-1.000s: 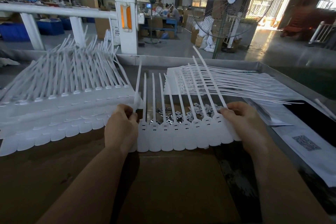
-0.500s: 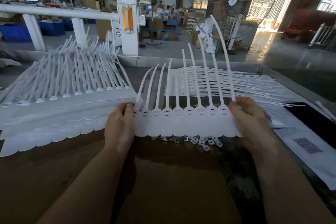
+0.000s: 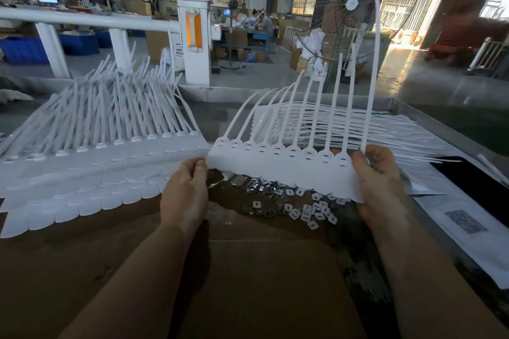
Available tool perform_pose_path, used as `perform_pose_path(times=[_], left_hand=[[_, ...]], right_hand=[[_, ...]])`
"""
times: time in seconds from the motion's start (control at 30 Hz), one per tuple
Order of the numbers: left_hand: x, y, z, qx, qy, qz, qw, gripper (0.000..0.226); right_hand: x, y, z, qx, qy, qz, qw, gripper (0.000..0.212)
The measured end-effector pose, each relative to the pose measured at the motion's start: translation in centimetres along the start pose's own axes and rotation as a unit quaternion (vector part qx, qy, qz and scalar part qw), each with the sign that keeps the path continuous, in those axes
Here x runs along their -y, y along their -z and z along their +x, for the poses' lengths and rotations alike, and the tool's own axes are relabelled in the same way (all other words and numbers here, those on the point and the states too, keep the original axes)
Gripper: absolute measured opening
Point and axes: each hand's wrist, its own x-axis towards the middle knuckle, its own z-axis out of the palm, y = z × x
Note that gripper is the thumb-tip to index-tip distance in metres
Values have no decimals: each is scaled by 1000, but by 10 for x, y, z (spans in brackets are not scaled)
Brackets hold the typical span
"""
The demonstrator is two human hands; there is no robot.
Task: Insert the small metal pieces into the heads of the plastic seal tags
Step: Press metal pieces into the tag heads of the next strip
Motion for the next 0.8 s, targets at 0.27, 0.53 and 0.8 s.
perform_pose_path(times=[0.27, 0.53, 0.8], left_hand=[[0, -1, -1, 5, 1, 3, 1000, 32], [-1, -1, -3, 6, -1, 38, 999, 31], [-5, 1, -6, 13, -1, 43, 999, 29]], right_hand=[[-2, -10, 5, -66, -32, 29, 997, 7], [6, -25, 13, -78, -112, 52, 989, 17], [15, -59, 18, -66, -177, 139, 972, 29]])
